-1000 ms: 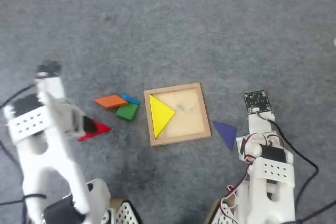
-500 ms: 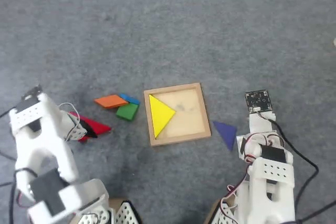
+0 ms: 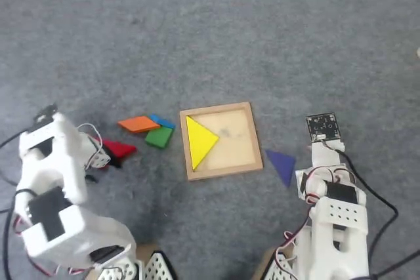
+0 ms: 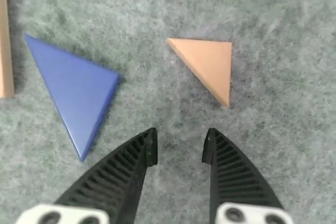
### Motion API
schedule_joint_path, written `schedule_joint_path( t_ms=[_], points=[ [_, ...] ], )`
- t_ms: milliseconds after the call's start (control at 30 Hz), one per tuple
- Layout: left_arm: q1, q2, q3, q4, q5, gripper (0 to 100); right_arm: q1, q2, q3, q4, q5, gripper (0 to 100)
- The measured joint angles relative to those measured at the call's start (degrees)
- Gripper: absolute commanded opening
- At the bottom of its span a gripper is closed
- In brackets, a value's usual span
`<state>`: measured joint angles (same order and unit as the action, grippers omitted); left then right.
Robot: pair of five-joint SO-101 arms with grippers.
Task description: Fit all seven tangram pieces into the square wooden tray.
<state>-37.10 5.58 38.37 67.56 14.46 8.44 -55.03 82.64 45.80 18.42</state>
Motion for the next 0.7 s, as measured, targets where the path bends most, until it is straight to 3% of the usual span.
schedule_joint_path(
  t_ms=[233, 533, 700],
  points=[
    [1.1, 0.1, -2.3, -2.8, -13.6, 1, 0.0, 0.0, 0.0, 0.0, 0.0, 15.2],
    [-0.8, 1.1, -7.3, -3.7, -49.8, 1, 0.0, 0.0, 0.0, 0.0, 0.0, 15.3],
    [-2.7, 1.1, -13.4, -4.0, -63.4, 1, 0.0, 0.0, 0.0, 0.0, 0.0, 15.3]
  ],
)
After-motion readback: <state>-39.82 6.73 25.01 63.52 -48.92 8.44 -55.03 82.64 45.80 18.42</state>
